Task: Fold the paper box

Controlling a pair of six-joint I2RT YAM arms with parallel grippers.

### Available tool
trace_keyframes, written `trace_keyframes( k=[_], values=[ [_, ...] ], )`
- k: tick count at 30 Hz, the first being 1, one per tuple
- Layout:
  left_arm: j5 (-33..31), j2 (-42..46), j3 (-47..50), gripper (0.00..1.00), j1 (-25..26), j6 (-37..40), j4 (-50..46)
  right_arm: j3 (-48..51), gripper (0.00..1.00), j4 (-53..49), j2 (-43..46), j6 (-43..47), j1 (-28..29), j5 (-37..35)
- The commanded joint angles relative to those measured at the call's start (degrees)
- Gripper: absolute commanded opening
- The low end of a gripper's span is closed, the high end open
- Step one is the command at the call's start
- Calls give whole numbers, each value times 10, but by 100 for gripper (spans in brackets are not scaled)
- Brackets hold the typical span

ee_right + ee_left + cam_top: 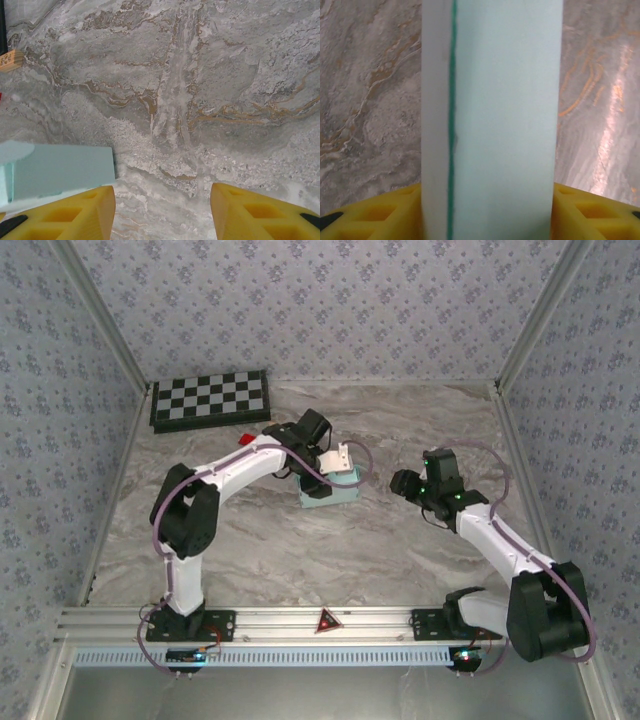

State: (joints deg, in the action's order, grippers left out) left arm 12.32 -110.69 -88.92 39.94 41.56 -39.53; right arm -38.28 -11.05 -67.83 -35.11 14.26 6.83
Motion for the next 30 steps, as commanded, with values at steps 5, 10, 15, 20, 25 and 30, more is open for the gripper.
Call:
trace_keyframes(
  k=[5,10,15,20,25,30],
  values=[
    [49,25,13,60,-4,117,-20,8,55,-12,15,0,-4,-4],
    [48,25,4,62,-3,114,-22,8,55,-12,17,2,-6,-5],
    [34,33,1,66,-1,98,-19,3,55,-16,17,10,-6,-5],
    [37,48,-6,72,3,105,-44,-11,55,-24,17,44,-8,2],
    [27,75,-10,76,4,75,-51,-40,56,-39,17,122,-7,22],
    [14,139,28,76,2,19,-7,-67,57,-54,16,204,-6,43]
  ],
)
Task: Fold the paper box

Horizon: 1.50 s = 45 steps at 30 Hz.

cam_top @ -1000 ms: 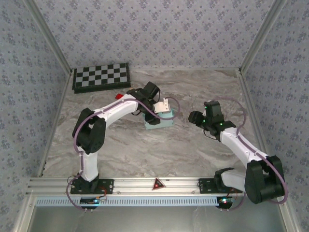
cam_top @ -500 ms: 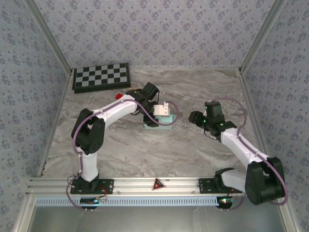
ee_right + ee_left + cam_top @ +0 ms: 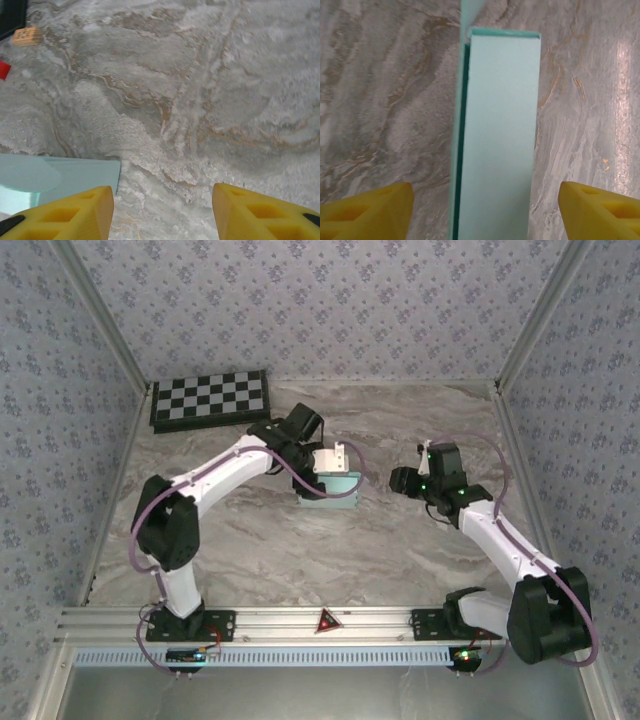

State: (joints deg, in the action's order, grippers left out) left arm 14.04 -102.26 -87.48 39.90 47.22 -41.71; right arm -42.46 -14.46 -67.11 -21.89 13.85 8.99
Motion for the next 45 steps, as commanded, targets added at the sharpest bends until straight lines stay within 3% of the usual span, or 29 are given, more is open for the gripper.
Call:
trace_keyframes(
  k=[1,7,13,18,24,30,45],
  values=[
    [-5,71,28,76,1,-55,43,-28,57,-19,8,85,-2,29],
    [-4,175,105,77,-32,-206,137,-51,57,-25,1,180,6,99],
    [-33,261,196,79,-70,-324,193,-111,57,-88,-30,213,13,140],
    [-54,285,216,87,-107,-443,149,-163,55,-145,-83,229,34,139],
    [33,287,260,87,-130,-479,146,-180,54,-152,-110,232,75,116],
    [83,226,249,74,-138,-507,129,-178,51,-139,-128,219,100,98],
    [119,159,236,51,-138,-547,175,-179,44,-114,-150,199,101,95]
  ],
)
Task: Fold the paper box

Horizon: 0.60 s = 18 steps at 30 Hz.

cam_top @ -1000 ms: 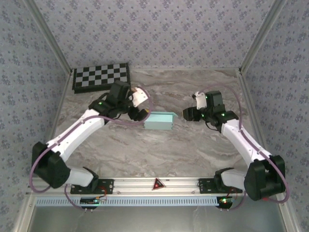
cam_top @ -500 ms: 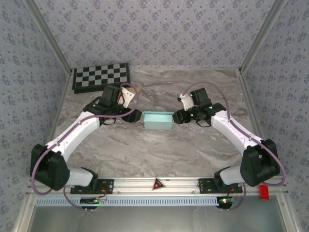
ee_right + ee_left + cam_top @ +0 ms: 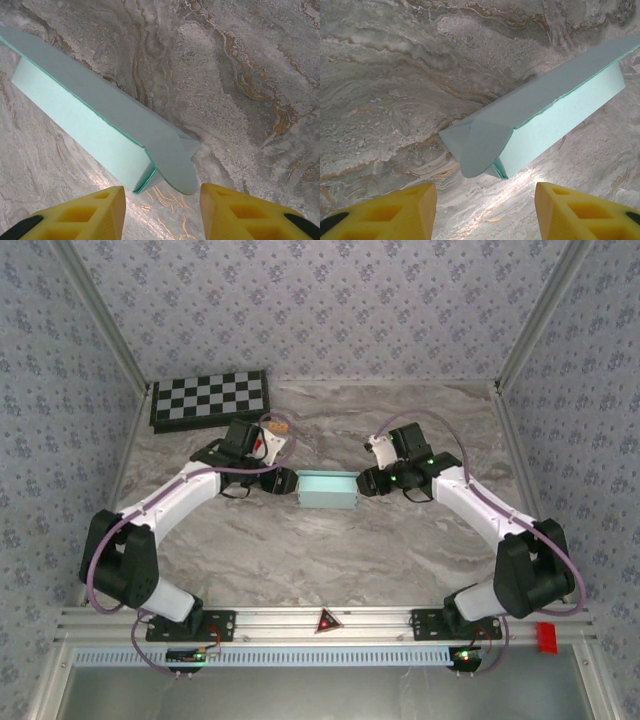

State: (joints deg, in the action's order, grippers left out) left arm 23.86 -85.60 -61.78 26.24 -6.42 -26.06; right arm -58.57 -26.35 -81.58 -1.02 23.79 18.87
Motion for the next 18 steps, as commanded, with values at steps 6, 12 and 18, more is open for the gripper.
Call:
trace_keyframes(
  k=[6,12,18],
  values=[
    [38,-22,-25,41,-1,-22,30,-18,41,11,-9,-14,2,0],
    [51,-33,-31,35,-2,-35,38,-19,39,15,-16,-16,2,5],
    [55,-34,-30,27,-2,-38,38,-21,34,16,-20,-18,2,7]
  ],
)
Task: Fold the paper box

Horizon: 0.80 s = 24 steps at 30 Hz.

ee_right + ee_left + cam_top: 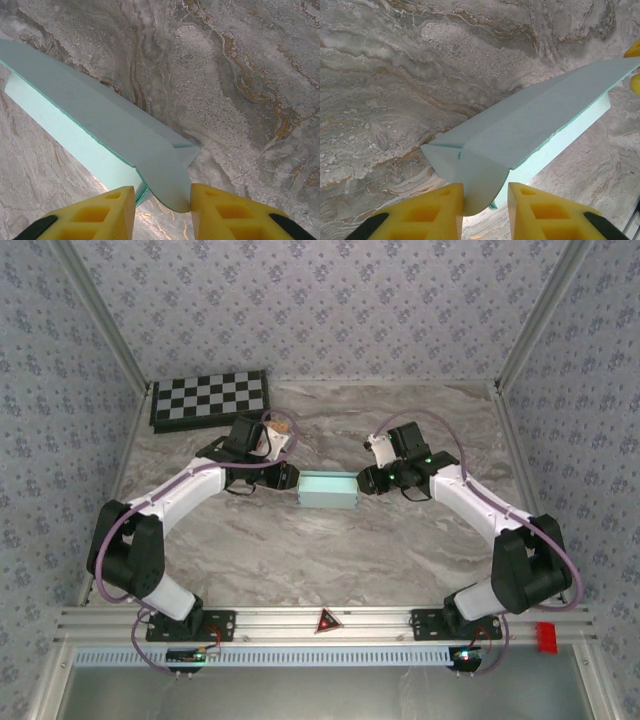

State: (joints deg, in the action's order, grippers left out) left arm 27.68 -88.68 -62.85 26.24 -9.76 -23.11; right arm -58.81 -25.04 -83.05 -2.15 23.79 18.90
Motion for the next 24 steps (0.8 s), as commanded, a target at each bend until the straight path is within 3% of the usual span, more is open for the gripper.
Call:
trace_keyframes(
  k=[1,24],
  values=[
    [16,-2,-19,27,-2,-4,7,-19,33,3,-5,-7,2,7],
    [23,-2,-14,18,-1,-28,14,-24,18,17,-15,-39,9,20]
  ],
)
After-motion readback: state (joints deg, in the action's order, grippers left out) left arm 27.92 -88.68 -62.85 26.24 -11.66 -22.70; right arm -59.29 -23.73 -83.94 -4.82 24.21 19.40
